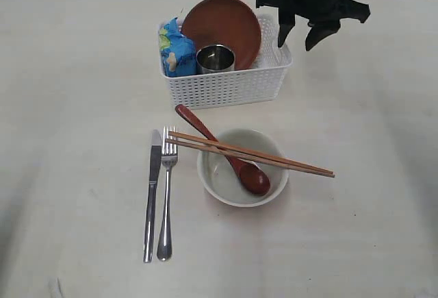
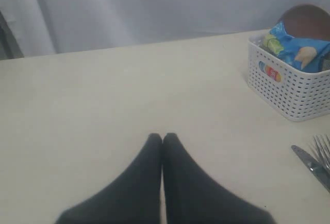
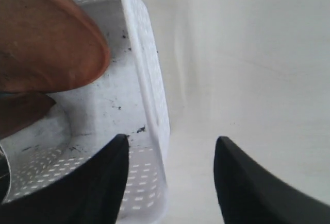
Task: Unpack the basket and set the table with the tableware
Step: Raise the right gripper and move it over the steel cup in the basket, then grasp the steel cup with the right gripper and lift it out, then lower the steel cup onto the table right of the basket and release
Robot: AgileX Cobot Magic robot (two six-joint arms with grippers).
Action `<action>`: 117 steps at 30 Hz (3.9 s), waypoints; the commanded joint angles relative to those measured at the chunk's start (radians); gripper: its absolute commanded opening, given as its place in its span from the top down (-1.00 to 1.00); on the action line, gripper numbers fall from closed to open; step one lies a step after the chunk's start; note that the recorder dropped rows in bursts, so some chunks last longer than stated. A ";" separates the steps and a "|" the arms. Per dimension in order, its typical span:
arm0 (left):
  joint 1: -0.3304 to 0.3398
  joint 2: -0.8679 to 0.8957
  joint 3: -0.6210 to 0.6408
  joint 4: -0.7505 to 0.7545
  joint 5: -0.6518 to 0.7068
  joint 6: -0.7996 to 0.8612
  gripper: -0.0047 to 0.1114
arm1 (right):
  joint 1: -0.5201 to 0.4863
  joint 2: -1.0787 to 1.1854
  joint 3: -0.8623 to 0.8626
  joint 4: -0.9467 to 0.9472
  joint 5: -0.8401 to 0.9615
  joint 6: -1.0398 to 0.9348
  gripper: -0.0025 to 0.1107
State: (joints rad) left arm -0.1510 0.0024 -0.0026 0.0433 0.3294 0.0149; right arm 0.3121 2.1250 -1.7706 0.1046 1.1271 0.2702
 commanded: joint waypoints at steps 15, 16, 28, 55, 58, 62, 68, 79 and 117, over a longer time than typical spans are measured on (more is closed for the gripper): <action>0.002 -0.002 0.003 0.001 -0.010 -0.004 0.92 | 0.089 0.022 -0.007 0.185 -0.173 -0.024 0.09; 0.002 -0.002 0.003 0.001 -0.010 -0.004 0.92 | 0.098 0.022 -0.007 0.211 -0.182 -0.024 0.09; 0.002 -0.002 0.003 0.001 -0.010 -0.004 0.92 | 0.160 0.022 -0.057 0.327 -0.186 -0.112 0.09; 0.002 -0.002 0.003 0.001 -0.010 -0.004 0.92 | 0.341 0.292 -0.415 -0.047 0.028 0.045 0.09; 0.002 -0.002 0.003 0.001 -0.010 -0.004 0.92 | 0.343 0.296 -0.415 -0.042 0.008 0.045 0.20; 0.002 -0.002 0.003 0.001 -0.010 -0.004 0.92 | 0.343 0.296 -0.415 -0.042 -0.005 0.024 0.92; 0.002 -0.002 0.003 0.001 -0.010 -0.004 0.92 | 0.343 0.296 -0.415 -0.050 -0.005 0.024 0.96; 0.002 -0.002 0.003 0.001 -0.010 -0.004 0.92 | 0.306 0.181 -0.513 -0.141 0.094 0.017 0.96; 0.002 -0.002 0.003 0.001 -0.010 -0.004 0.92 | 0.168 0.001 0.026 -0.230 -0.028 0.029 0.96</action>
State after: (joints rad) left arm -0.1510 0.0024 -0.0026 0.0433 0.3294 0.0149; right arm 0.4648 2.1048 -1.7473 -0.1371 1.1278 0.2936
